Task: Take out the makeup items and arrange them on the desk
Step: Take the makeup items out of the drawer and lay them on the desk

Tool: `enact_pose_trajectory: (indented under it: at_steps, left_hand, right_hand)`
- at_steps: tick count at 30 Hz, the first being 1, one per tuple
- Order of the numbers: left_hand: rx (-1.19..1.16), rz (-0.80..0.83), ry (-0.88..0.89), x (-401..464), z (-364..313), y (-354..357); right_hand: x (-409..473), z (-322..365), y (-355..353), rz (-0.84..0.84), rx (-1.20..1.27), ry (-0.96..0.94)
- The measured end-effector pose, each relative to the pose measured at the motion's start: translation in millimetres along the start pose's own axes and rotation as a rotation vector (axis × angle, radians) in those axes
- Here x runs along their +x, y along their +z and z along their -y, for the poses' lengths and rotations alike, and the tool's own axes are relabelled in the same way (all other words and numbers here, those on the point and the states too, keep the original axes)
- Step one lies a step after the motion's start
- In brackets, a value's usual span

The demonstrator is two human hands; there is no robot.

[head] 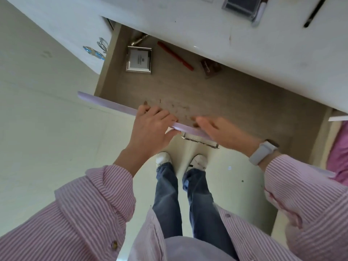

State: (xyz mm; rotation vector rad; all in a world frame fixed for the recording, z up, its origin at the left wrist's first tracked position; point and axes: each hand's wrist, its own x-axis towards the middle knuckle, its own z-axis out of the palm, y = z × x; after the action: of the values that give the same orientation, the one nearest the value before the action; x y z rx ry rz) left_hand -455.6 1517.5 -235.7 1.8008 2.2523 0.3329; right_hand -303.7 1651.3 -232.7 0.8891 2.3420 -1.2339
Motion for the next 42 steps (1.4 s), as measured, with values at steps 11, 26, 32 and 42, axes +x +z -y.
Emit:
enact_pose_trajectory:
  at_steps: [11, 26, 32, 42]
  left_hand:
    - [0.003, 0.334, -0.404, 71, 38, 5]
    - [0.043, 0.455, -0.380, 88, 84, 18]
    - [0.003, 0.201, -0.419, 115, 105, 29]
    - [0.119, 0.276, -0.386, 124, 112, 37]
  right_hand:
    - [106, -6, -5, -0.122, -0.470, 0.310]
    - [117, 7, 27, -0.147, -0.650, -0.006]
    - [128, 18, 31, -0.114, -0.756, -0.098]
    - [122, 21, 26, -0.283, -0.736, -0.128]
